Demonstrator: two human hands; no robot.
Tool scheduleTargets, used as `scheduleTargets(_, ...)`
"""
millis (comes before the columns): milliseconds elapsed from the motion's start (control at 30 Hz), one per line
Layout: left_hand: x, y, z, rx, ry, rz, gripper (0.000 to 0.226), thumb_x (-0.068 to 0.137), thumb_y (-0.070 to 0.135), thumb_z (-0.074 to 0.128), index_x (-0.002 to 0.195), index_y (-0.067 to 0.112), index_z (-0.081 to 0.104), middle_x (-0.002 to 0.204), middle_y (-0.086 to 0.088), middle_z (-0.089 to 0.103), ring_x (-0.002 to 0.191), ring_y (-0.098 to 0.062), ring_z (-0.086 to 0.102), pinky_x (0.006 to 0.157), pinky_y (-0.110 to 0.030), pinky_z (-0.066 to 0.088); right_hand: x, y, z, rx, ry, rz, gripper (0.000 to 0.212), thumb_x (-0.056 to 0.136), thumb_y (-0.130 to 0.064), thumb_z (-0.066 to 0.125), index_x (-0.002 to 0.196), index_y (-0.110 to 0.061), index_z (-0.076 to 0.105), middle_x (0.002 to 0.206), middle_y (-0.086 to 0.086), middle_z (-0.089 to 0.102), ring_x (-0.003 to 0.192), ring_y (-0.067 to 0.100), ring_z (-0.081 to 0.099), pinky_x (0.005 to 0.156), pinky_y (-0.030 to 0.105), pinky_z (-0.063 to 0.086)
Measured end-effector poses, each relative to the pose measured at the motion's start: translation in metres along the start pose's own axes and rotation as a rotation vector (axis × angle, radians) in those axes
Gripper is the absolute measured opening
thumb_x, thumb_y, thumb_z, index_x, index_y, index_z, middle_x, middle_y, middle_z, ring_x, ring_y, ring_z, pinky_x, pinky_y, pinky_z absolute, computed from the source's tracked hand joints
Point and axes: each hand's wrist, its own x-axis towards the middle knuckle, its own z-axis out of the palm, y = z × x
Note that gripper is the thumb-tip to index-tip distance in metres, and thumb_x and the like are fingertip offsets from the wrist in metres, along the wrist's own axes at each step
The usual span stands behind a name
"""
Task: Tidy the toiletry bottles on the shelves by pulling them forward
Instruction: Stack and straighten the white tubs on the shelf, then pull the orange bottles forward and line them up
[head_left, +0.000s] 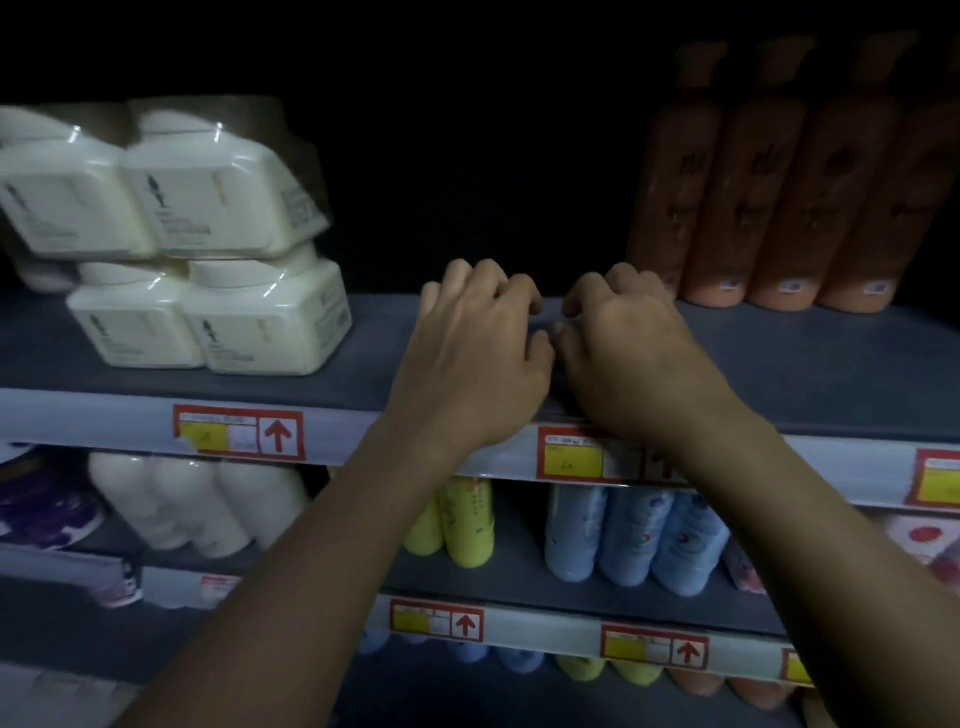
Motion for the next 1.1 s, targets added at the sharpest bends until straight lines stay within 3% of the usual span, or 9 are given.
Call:
scheduleTargets(100,0.003,0.0,0.001,0.023,0.01,0.008,0.026,0.095,0.034,0.054,0.113,0.019,0.066,0.111,-0.005,0.06,0.11,-0.028,0.049,0.09,-0.038,0.032,0.001,0.003,0.0,-0.045,-0.061,0.038,0.027,0.099,-0.015,0.057,0.114,0.008,0.063,0.11,0.031,0.059,0.104,0.048,0.053,0.093,0.053,0.041)
scheduleTargets(167,0.007,0.0,0.0,0.031,0.003,0.01,0.027,0.095,0.034,0.054,0.116,0.02,0.067,0.115,-0.005,0.062,0.113,-0.029,0.05,0.092,-0.039,0.033,0.003,0.004,0.0,-0.052,-0.075,0.078,0.032,0.101,-0.019,0.054,0.121,0.004,0.061,0.119,0.03,0.058,0.112,0.047,0.051,0.099,0.05,0.039)
scheduleTargets(400,0.008,0.004,-0.002,0.011,-0.053,-0.01,0.025,0.097,0.033,0.056,0.117,0.022,0.067,0.116,-0.004,0.063,0.117,-0.027,0.05,0.097,-0.038,0.035,0.005,0.007,-0.002,0.015,-0.179,0.187,0.033,0.101,-0.021,0.052,0.125,0.0,0.06,0.127,0.03,0.057,0.117,0.047,0.052,0.097,0.044,0.04)
scheduleTargets(633,0.005,-0.004,0.003,0.027,-0.01,0.009,0.036,0.096,0.04,0.048,0.118,0.02,0.067,0.116,-0.007,0.062,0.115,-0.03,0.051,0.096,-0.042,0.036,0.005,0.009,0.006,0.045,-0.136,0.096,0.036,0.103,-0.027,0.051,0.13,-0.004,0.056,0.131,0.023,0.055,0.121,0.042,0.051,0.093,0.04,0.038)
scheduleTargets(700,0.005,-0.004,0.004,0.043,-0.005,0.01,0.04,0.093,0.043,0.044,0.115,0.019,0.068,0.113,-0.007,0.062,0.113,-0.031,0.051,0.093,-0.041,0.037,0.006,0.012,0.005,0.039,-0.122,0.078,0.035,0.103,-0.026,0.051,0.13,-0.004,0.055,0.13,0.023,0.055,0.12,0.041,0.051,0.093,0.039,0.038)
scheduleTargets(800,0.008,-0.004,0.005,0.063,-0.004,0.026,0.04,0.094,0.044,0.044,0.113,0.018,0.068,0.109,-0.006,0.06,0.109,-0.03,0.05,0.089,-0.039,0.035,0.006,0.013,0.004,0.044,-0.101,0.073,0.035,0.103,-0.028,0.049,0.124,-0.001,0.056,0.126,0.025,0.056,0.117,0.042,0.052,0.08,0.037,0.03)
scheduleTargets(900,0.013,-0.006,0.006,0.062,-0.022,0.03,0.041,0.093,0.048,0.042,0.109,0.02,0.068,0.105,-0.005,0.059,0.106,-0.031,0.051,0.088,-0.041,0.039,0.009,0.015,0.011,0.005,-0.129,0.07,0.047,0.093,-0.036,0.032,0.114,-0.003,0.058,0.117,0.024,0.059,0.107,0.041,0.054,0.076,0.037,0.022)
scheduleTargets(1033,0.013,-0.005,0.004,0.018,-0.025,0.032,0.046,0.092,0.051,0.037,0.105,0.02,0.069,0.101,-0.003,0.06,0.101,-0.029,0.052,0.083,-0.042,0.042,0.009,0.016,0.013,-0.055,-0.149,0.089,0.036,0.093,-0.037,0.045,0.113,-0.01,0.057,0.114,0.018,0.058,0.104,0.039,0.053,0.077,0.036,0.022)
scheduleTargets(1100,0.01,-0.003,0.003,0.009,-0.019,0.027,0.046,0.092,0.05,0.038,0.105,0.019,0.069,0.101,-0.003,0.06,0.099,-0.028,0.051,0.082,-0.042,0.043,0.009,0.014,0.014,-0.064,-0.155,0.083,0.039,0.091,-0.039,0.04,0.11,-0.011,0.057,0.112,0.017,0.058,0.104,0.038,0.051,0.077,0.038,0.021)
